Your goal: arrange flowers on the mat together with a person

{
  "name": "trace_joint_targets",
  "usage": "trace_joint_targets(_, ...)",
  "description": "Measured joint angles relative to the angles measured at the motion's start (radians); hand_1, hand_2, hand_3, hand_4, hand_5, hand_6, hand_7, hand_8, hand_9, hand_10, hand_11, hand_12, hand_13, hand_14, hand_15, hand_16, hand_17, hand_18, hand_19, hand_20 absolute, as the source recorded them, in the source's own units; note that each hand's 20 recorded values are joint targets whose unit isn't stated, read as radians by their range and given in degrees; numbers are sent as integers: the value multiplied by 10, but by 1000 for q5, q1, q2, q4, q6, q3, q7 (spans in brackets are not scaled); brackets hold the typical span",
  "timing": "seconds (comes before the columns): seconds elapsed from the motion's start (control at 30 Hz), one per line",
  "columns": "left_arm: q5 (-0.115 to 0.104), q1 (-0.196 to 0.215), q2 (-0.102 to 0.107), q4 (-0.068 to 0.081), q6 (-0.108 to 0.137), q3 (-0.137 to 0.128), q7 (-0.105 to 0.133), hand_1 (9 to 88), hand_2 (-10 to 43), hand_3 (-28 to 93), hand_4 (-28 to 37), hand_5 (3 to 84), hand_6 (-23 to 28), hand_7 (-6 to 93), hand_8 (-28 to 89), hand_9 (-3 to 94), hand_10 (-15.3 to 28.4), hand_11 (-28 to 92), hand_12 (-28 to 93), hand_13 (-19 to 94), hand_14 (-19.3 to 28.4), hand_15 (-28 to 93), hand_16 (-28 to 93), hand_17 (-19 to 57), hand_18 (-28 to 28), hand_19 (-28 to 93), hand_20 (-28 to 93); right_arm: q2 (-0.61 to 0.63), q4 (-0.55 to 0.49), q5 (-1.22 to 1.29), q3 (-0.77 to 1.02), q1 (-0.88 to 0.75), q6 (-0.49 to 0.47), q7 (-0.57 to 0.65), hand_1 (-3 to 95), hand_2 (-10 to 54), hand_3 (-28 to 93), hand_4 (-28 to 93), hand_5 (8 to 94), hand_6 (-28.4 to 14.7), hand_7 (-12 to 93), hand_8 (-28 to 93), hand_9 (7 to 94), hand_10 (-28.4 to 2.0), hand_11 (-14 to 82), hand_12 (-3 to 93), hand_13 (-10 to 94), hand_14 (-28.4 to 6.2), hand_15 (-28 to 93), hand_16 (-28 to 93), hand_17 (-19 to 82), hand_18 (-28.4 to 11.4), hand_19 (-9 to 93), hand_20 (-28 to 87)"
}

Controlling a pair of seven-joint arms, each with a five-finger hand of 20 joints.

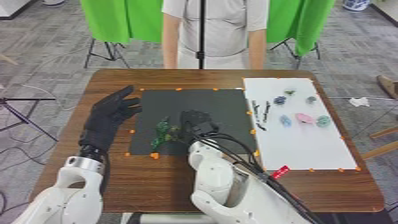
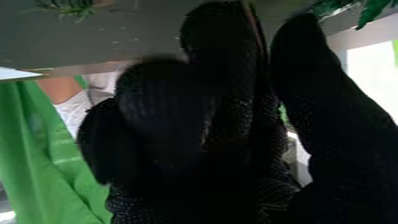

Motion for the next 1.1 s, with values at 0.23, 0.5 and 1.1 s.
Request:
trace_joint_targets(0.23, 5, -4, -7, 3, -6, 2, -8, 269, 78, 766, -243, 425, 97, 118, -82, 406, 202, 282, 95, 308, 282, 563, -98, -54, 269, 567, 221, -9, -6, 16, 6, -16, -2, -2, 443, -71, 630, -241, 836, -37, 108, -53, 937, -109, 306, 145, 937, -52, 484, 163, 704, -101, 932, -7)
trace_joint_targets(0.5, -1, 15, -3, -7, 6, -5, 10, 267, 79, 767, -242, 425, 98, 118, -82, 406, 202, 283, 95, 308, 282, 564, -98, -54, 269, 567, 221, 1, -35, 27, 12, -27, 67, -33, 385, -47, 625, -220, 791, -28, 124, -104, 937, -115, 301, 162, 937, -58, 483, 192, 669, -126, 932, 101)
trace_joint_targets(1.1, -28, 137, 24, -50, 59, -61, 62, 267, 78, 769, -244, 425, 97, 120, -83, 406, 203, 283, 95, 307, 281, 565, -99, -55, 269, 567, 220, 227, -327, 181, 196, -180, 15, -70, 234, 83, 633, -189, 840, -45, 126, -102, 937, -133, 397, 163, 937, -93, 561, 215, 637, -196, 932, 337)
